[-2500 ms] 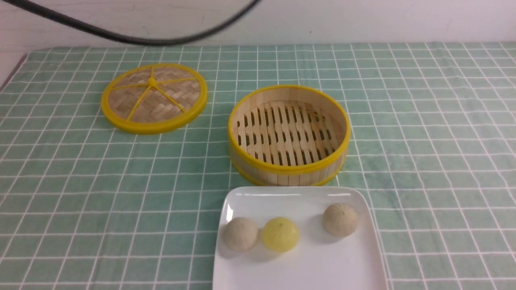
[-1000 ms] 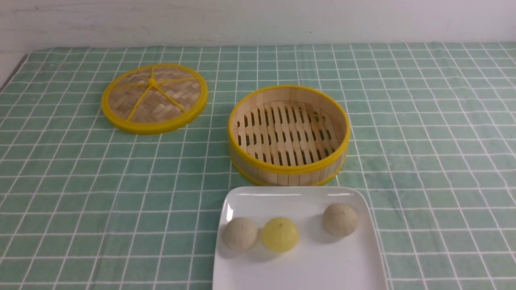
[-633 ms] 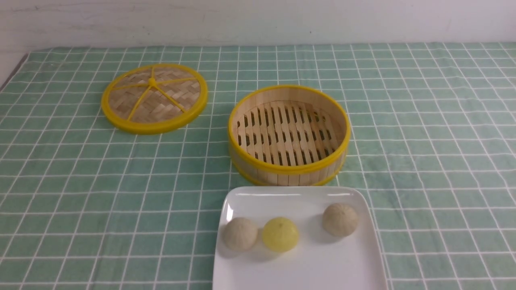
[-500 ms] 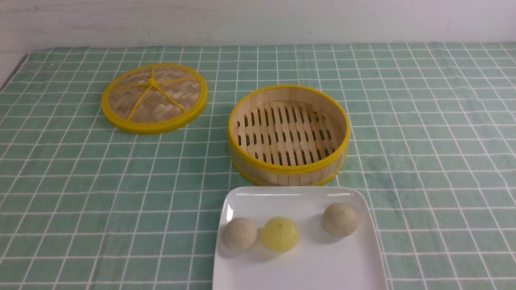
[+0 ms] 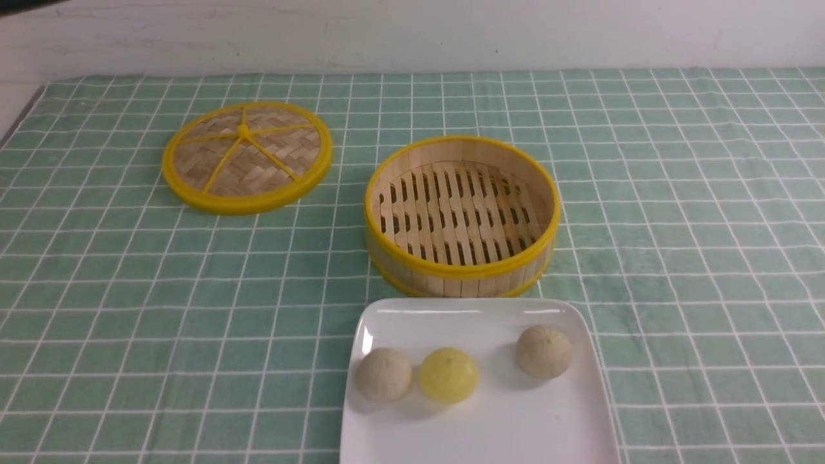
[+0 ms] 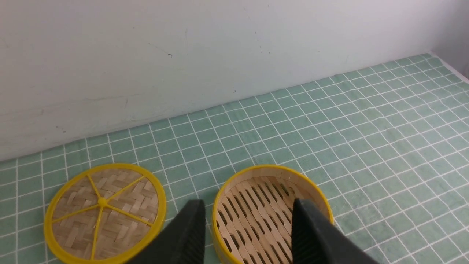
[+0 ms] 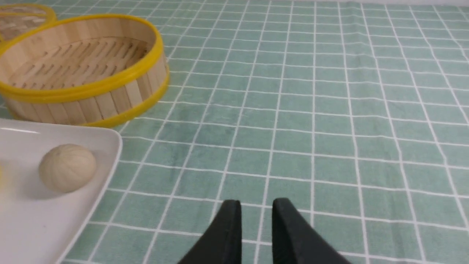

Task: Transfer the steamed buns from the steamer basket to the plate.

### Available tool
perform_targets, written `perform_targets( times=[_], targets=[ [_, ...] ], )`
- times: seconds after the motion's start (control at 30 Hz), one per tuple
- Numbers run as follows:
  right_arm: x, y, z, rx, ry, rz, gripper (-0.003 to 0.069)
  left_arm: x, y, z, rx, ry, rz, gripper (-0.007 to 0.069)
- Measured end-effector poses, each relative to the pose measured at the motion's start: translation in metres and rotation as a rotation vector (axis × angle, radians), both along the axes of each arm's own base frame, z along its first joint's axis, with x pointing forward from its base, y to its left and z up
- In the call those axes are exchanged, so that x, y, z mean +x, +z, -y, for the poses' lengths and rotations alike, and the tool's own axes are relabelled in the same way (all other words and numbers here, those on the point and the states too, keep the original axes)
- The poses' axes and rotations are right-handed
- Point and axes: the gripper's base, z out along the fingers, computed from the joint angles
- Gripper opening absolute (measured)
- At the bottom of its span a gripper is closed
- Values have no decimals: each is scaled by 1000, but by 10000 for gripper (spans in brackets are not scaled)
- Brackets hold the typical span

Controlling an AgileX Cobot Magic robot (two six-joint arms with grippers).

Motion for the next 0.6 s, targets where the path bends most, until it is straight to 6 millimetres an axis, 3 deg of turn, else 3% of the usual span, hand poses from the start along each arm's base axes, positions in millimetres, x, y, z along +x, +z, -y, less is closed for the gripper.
perform_targets(
  times=[0.13, 0.4, 0.6],
  targets=[
    [2, -10, 0, -10, -13, -18, 148, 0, 0, 0, 3, -2, 2, 347],
    [2, -11, -3, 162, -35, -57, 159, 0, 0, 0, 2, -3, 1, 347],
    [2, -11, -3, 178, -38, -61, 168, 2, -1, 1, 5, -3, -4, 347]
  ],
)
